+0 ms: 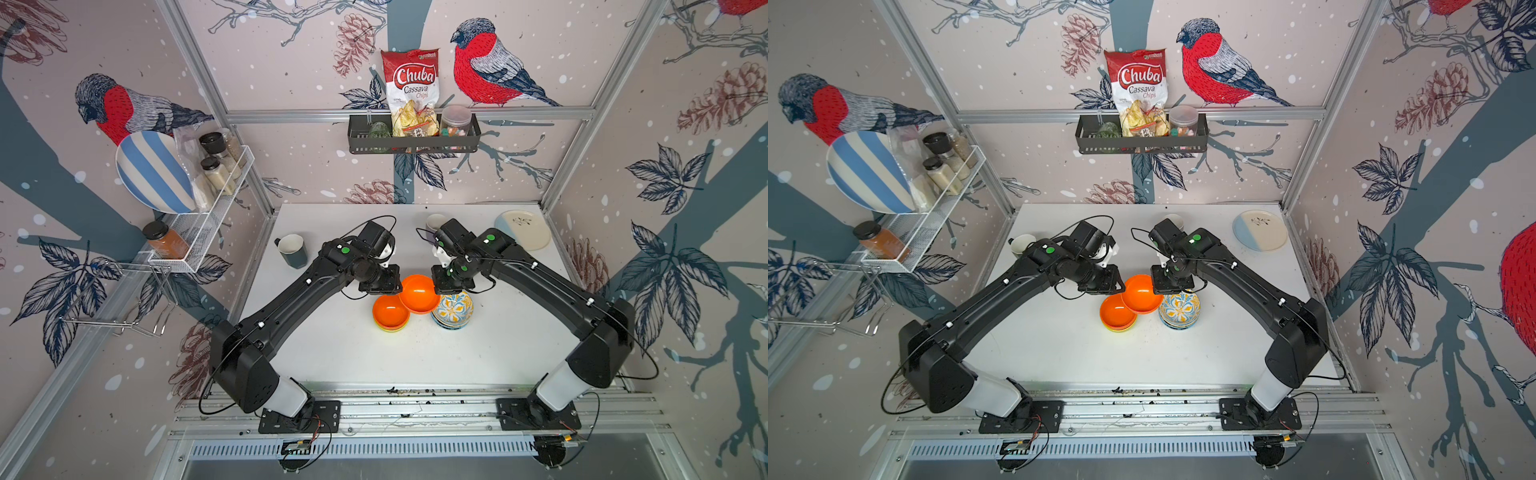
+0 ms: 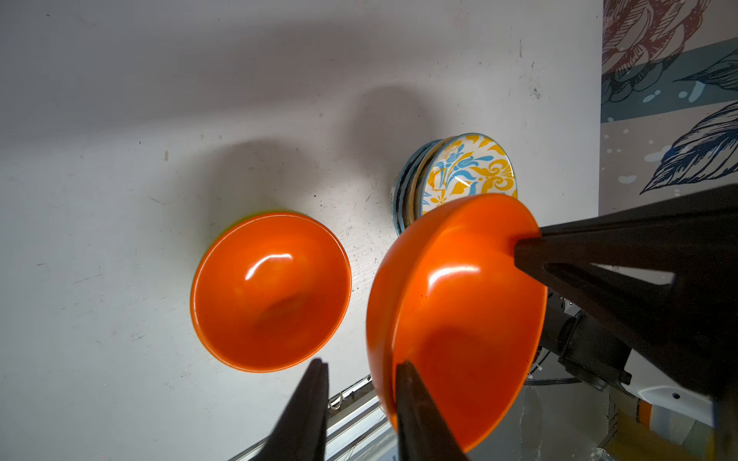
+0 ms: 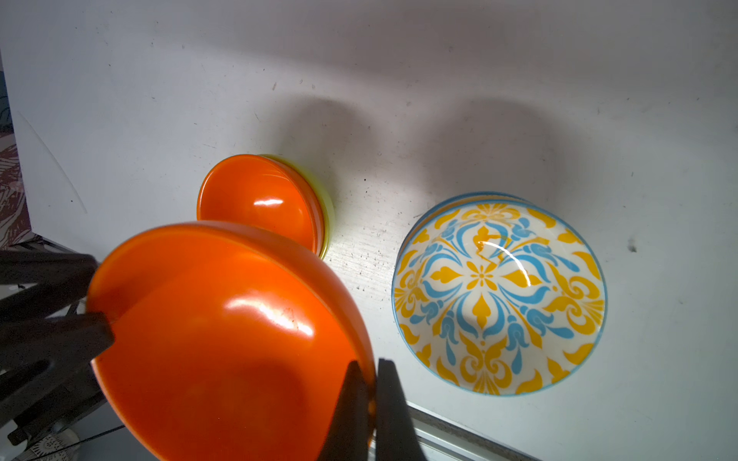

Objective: Stack the bowls
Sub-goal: Pick up the bowl from the center of the board.

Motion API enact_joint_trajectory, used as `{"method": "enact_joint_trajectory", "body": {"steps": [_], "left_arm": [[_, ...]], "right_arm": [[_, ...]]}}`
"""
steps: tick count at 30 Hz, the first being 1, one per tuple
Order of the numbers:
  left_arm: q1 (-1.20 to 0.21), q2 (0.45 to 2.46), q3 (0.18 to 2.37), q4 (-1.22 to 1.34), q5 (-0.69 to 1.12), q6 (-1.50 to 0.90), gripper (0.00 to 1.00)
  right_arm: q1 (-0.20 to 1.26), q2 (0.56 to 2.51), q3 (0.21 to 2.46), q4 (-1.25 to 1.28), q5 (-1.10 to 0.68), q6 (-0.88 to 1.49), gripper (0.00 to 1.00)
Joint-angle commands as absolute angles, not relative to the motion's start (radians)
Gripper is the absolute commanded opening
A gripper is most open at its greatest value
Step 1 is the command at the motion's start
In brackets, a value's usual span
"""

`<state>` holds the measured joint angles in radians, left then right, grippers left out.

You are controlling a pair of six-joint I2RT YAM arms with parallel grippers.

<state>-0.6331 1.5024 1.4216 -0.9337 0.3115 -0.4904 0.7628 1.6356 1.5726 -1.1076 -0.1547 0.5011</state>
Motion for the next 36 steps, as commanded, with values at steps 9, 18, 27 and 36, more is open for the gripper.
{"method": "enact_joint_trajectory", "body": {"steps": [9,18,27,36], "left_arm": [[-0.641,1.534,1.413,-0.938,0.283,-0.479,0.23],[-0.644,1.532,1.409,-0.941,0.273,-0.477,0.17],[-0.647,1.537,1.408,-0.941,0.275,-0.476,0.09],[-0.649,1.536,1.414,-0.947,0.271,-0.474,0.00]], "right_arm": [[0.769,1.638,1.581,-1.108,-0.152,0.497,0.00],[0.771,1.641,1.582,-1.106,-0.155,0.497,0.00],[0.773,1.641,1.585,-1.102,-0.162,0.497,0.00],[0.773,1.643,1.592,-1.101,-0.170,0.499,0.00]]}}
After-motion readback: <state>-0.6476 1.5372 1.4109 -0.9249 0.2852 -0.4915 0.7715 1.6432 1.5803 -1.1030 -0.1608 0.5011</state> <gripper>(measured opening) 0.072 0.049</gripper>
